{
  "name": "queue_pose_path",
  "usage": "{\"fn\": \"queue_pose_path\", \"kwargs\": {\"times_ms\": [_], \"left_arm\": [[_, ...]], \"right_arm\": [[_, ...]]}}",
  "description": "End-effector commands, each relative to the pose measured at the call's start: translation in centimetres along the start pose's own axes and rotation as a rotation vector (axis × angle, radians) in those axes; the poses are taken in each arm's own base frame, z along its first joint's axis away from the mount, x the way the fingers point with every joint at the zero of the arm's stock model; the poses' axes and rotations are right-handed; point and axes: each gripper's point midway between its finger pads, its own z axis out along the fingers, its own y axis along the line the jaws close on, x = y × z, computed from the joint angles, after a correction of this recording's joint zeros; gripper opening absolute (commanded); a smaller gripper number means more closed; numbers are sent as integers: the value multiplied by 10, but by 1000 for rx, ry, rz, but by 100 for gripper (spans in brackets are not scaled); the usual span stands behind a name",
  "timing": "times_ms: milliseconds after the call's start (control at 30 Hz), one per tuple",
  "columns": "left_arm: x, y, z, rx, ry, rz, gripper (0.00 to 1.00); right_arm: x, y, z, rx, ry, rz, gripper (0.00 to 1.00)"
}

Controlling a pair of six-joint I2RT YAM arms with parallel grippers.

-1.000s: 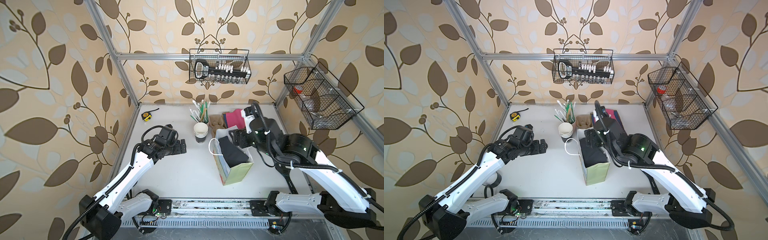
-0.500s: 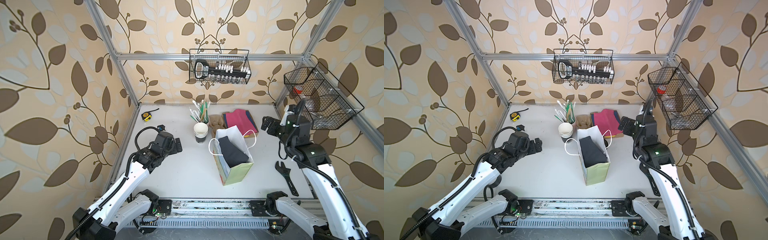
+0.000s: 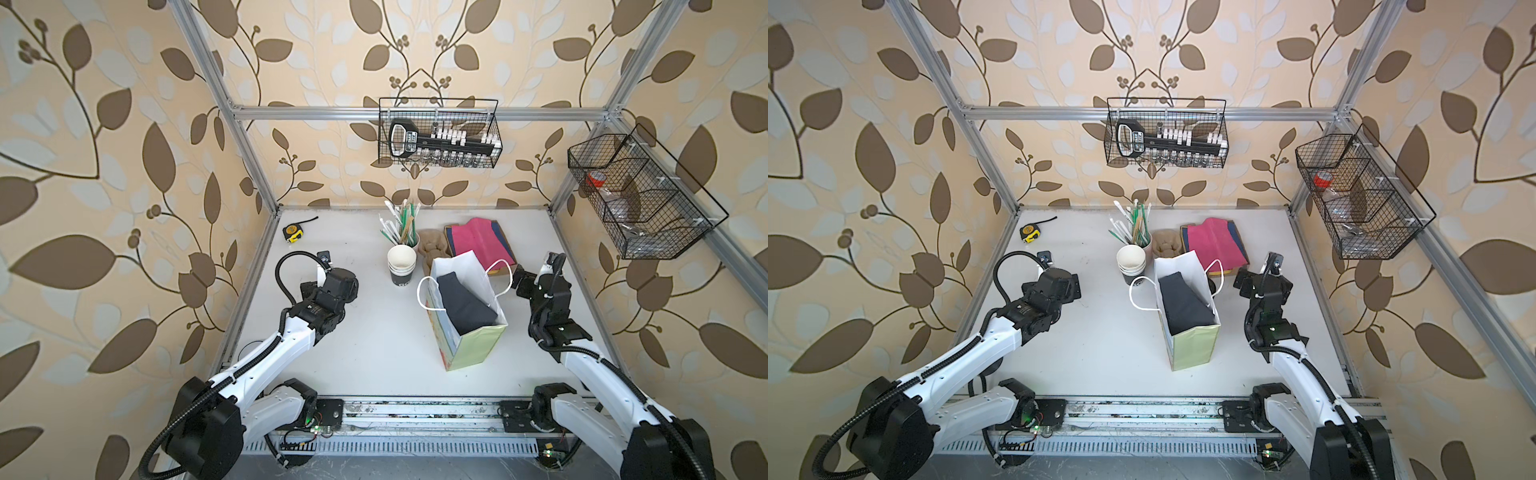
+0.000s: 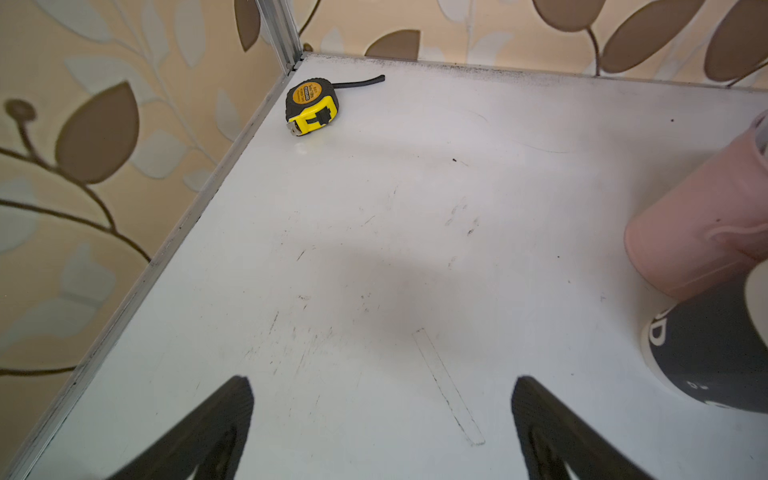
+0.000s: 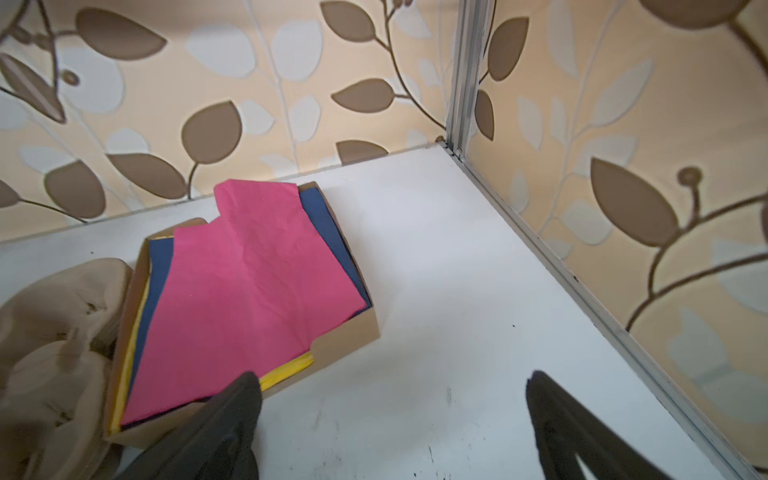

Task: Pack a coffee takeout order
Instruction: Reset both arms

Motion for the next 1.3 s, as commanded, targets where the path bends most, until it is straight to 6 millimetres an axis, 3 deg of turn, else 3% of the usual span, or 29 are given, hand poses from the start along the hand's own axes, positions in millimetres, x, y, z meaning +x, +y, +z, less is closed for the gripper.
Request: {"fn": "queue_pose_path", "kwargs": {"times_ms": [0,200,333,400,567,633,767,933,1067,1167,1267], "left_arm": [[-19,13,17,-64,-98,-19,99],[-9,27,46,-70,-108,0,99],[-6,20,60,-29,-136,60,99],[-1,28,67,-54,-140,40,99],[5,20,81,35,-126,34,99],[5,13,87,66,-108,70,99],[12,6,92,115,-164,88,99],[19,7,114,138,-34,69,99],[19,8,113,141,-38,66,99],[27,-1,96,245,-180,79,99],[30,-3,101,262,-117,78,99]], "right_arm": [[-17,-3,1,15,-167,-18,100],[-13,11,15,-67,-148,-62,100],[-16,16,12,-101,-185,-70,100],[-13,20,8,-121,-187,-86,100],[21,12,2,-110,-162,-95,100],[26,7,-4,-107,-211,-62,100],[37,9,4,-132,-209,-62,100],[40,10,17,-127,-154,-60,100],[42,6,20,-115,-132,-47,100],[41,7,20,-116,-142,-46,100],[41,6,20,-115,-141,-44,100]]}}
